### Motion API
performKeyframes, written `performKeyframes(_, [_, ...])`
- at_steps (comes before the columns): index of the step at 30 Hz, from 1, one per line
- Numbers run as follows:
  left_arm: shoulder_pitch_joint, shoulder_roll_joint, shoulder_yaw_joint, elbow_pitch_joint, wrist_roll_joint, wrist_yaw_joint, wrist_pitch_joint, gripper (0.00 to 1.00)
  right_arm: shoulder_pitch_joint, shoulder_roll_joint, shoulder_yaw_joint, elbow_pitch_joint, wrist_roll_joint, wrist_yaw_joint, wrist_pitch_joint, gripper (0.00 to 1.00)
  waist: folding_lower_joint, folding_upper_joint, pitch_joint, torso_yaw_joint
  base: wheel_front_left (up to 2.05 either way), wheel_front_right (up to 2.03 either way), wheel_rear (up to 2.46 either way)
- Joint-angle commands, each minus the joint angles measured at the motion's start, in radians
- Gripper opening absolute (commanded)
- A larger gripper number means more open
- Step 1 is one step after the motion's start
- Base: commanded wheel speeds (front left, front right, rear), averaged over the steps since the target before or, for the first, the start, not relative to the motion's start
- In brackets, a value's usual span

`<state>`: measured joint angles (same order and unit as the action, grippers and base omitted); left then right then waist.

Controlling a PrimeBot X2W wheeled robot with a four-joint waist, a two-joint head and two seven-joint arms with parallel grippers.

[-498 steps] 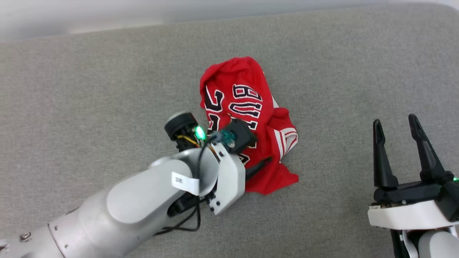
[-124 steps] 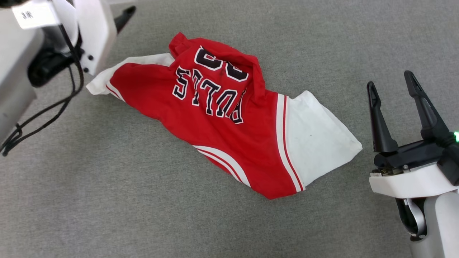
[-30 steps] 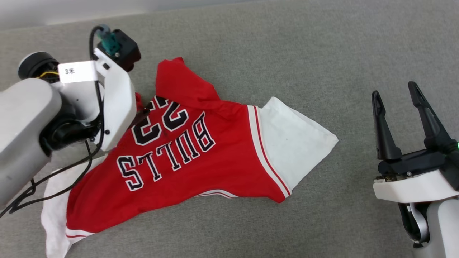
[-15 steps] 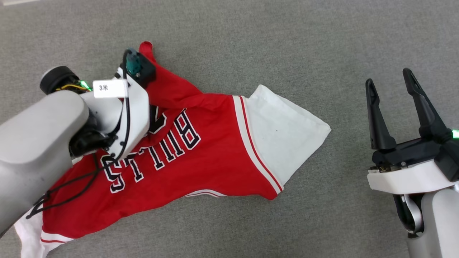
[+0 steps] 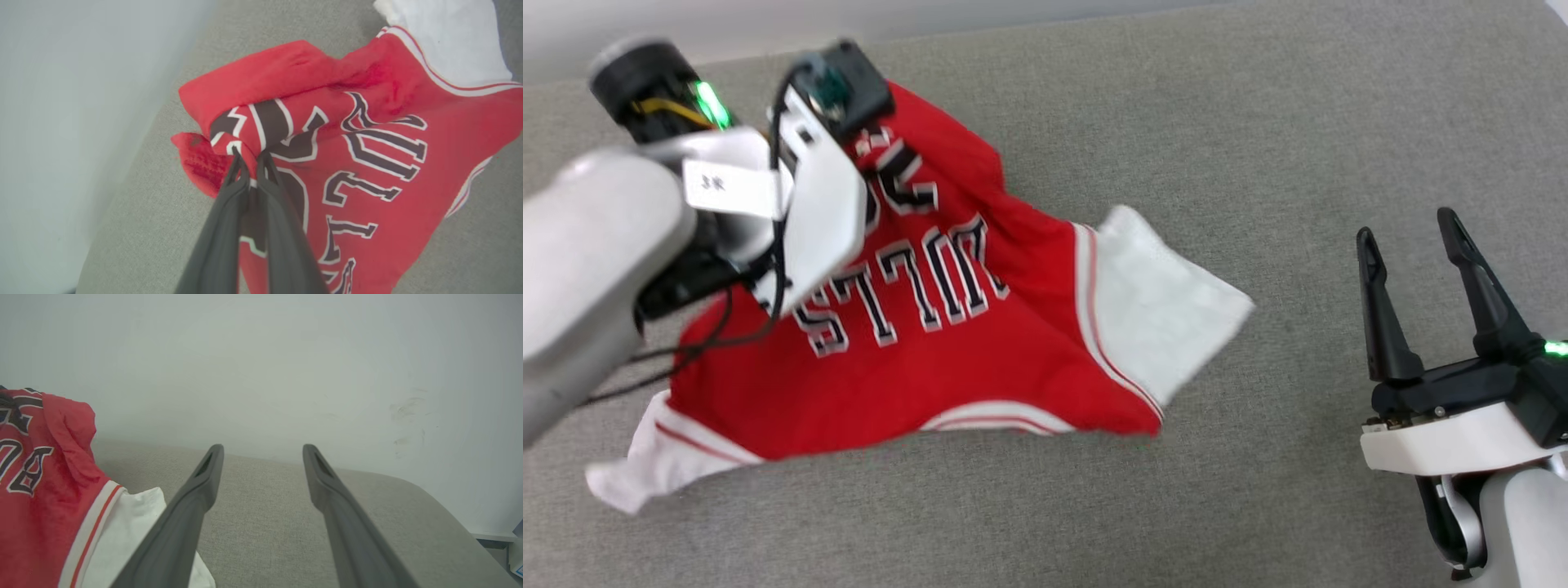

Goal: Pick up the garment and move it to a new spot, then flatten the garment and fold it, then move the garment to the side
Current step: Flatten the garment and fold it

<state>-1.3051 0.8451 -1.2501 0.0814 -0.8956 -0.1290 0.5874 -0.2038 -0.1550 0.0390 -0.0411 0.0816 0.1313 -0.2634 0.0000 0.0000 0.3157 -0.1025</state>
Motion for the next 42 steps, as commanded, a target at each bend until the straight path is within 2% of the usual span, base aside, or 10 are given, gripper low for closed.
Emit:
performKeyframes(1, [-0.013, -0.004, 0.002, -0.005, 0.009, 0.001, -0.001, 0.00, 0.003, 0.006, 0.002, -0.004, 0.005, -0.001, -0.002, 1.00, 0.0000, 0.0000, 0.002, -0.002, 0.00, 0.00, 0.00])
performKeyframes(7, [-0.112, -0.037, 0.010, 0.009, 0.050, 0.001, 0.012, 0.00, -0.041, 0.011, 0.025, -0.017, 0.009, -0.001, -0.002, 1.00, 0.0000, 0.0000, 0.054, -0.047, 0.00, 0.00, 0.00])
performKeyframes(13, [-0.210, -0.130, -0.013, 0.114, 0.119, 0.001, -0.030, 0.00, -0.094, 0.031, 0.037, -0.027, 0.009, -0.001, -0.002, 1.00, 0.0000, 0.0000, 0.143, -0.108, 0.00, 0.00, 0.00])
performKeyframes(19, [-0.213, -0.211, -0.028, 0.256, 0.109, 0.001, -0.054, 0.00, -0.129, 0.055, 0.039, -0.034, 0.010, -0.001, -0.002, 1.00, 0.0000, 0.0000, 0.228, -0.152, 0.00, 0.00, 0.00])
performKeyframes(26, [-0.073, -0.232, -0.034, 0.306, 0.114, -0.001, 0.035, 0.00, -0.155, 0.072, 0.041, -0.034, 0.010, -0.001, -0.002, 1.00, 0.0000, 0.0000, 0.260, -0.173, 0.00, 0.00, 0.00])
performKeyframes(30, [-0.057, -0.226, -0.037, 0.311, 0.094, 0.000, 0.012, 0.00, -0.152, 0.072, 0.029, -0.031, -0.001, -0.001, -0.002, 1.00, 0.0000, 0.0000, 0.241, -0.161, 0.00, 0.00, 0.00])
performKeyframes(31, [-0.075, -0.223, -0.035, 0.307, 0.102, 0.000, -0.008, 0.66, -0.149, 0.070, 0.028, -0.031, -0.002, -0.001, -0.002, 1.00, 0.0000, 0.0000, 0.233, -0.155, 0.00, 0.00, 0.00])
performKeyframes(32, [-0.095, -0.221, -0.032, 0.311, 0.099, 0.000, -0.034, 1.00, -0.144, 0.069, 0.026, -0.030, -0.003, -0.001, -0.002, 1.00, 0.0000, 0.0000, 0.223, -0.149, 0.00, 0.00, 0.00])
performKeyframes(37, [-0.140, -0.204, -0.023, 0.322, 0.076, 0.001, -0.188, 1.00, -0.112, 0.065, 0.018, -0.025, -0.006, -0.001, -0.002, 1.00, 0.0000, 0.0000, 0.166, -0.106, 0.00, 0.00, 0.00])
performKeyframes(42, [-0.168, -0.114, -0.009, 0.289, 0.004, 0.001, -0.197, 1.00, -0.076, 0.057, 0.002, -0.025, -0.011, -0.001, -0.002, 1.00, 0.0000, 0.0000, 0.120, -0.055, 0.00, 0.00, 0.00])
